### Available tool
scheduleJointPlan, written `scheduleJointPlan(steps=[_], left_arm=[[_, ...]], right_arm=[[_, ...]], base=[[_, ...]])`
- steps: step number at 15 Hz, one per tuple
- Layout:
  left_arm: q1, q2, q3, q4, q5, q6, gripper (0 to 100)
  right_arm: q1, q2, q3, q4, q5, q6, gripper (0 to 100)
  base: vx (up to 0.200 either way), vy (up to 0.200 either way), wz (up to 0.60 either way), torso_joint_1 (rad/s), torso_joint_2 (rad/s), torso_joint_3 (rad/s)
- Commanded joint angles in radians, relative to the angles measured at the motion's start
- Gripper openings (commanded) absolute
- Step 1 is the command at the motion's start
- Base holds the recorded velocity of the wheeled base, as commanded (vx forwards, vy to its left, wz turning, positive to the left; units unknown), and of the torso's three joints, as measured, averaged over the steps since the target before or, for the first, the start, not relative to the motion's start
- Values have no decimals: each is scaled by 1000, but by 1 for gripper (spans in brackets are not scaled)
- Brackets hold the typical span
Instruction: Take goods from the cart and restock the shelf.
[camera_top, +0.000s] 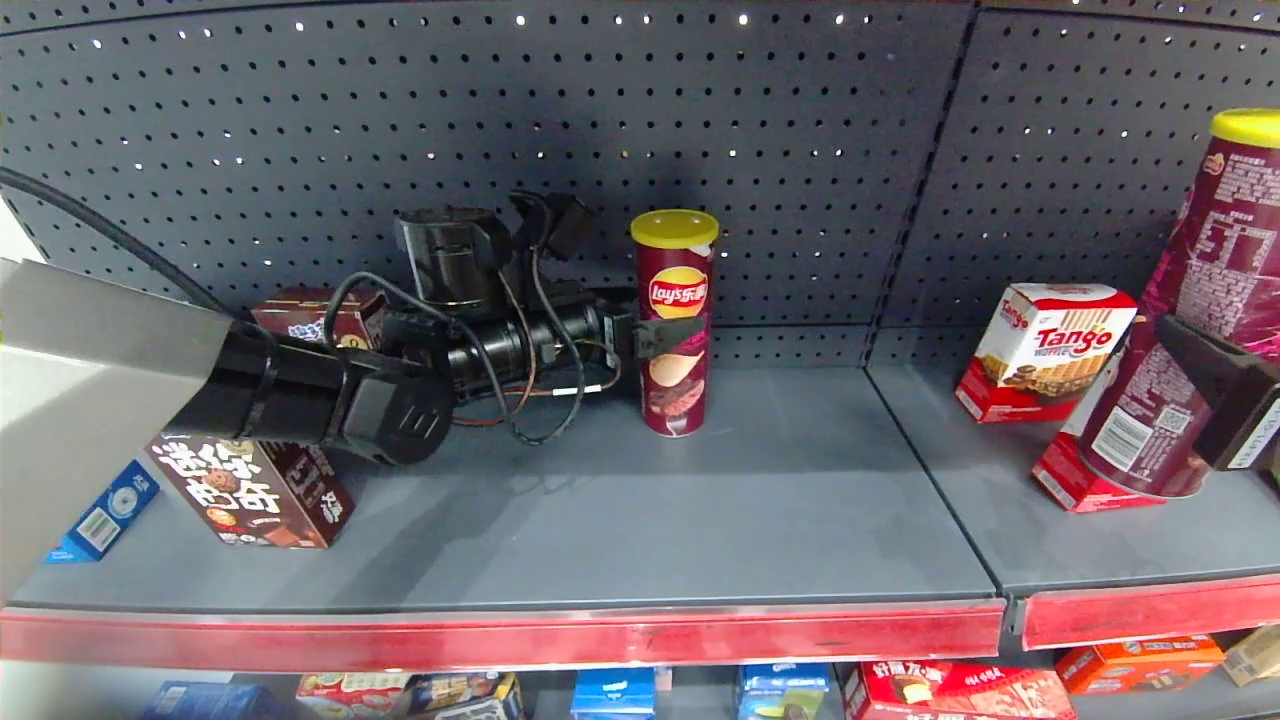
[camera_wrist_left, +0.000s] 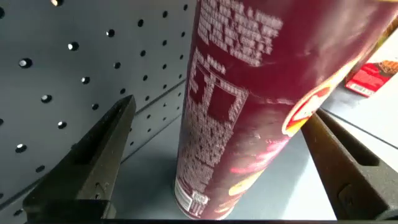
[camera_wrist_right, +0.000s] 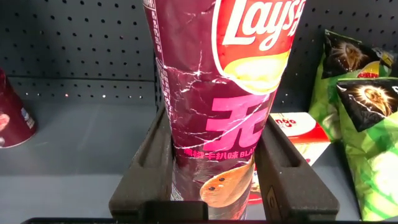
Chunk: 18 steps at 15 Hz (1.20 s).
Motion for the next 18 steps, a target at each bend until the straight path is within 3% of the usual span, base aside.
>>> scheduleJointPlan(steps=[1, 9, 10, 18], left_arm=[[-10, 9, -14, -2, 5, -13, 100], [-33, 46, -55, -8, 15, -22, 100], [-31, 45, -55, -8, 15, -22, 0], [-39, 39, -44, -8, 31, -24, 0]], right_arm=[[0, 1, 17, 0, 0, 0, 0], [0, -10, 20, -2, 0, -14, 0], [0, -12, 23, -3, 0, -14, 0], [0, -24, 15, -2, 0, -16, 0]], base=[[0, 0, 0, 0, 0, 0], [0, 0, 0, 0, 0, 0], [0, 0, 0, 0, 0, 0], [0, 0, 0, 0, 0, 0]])
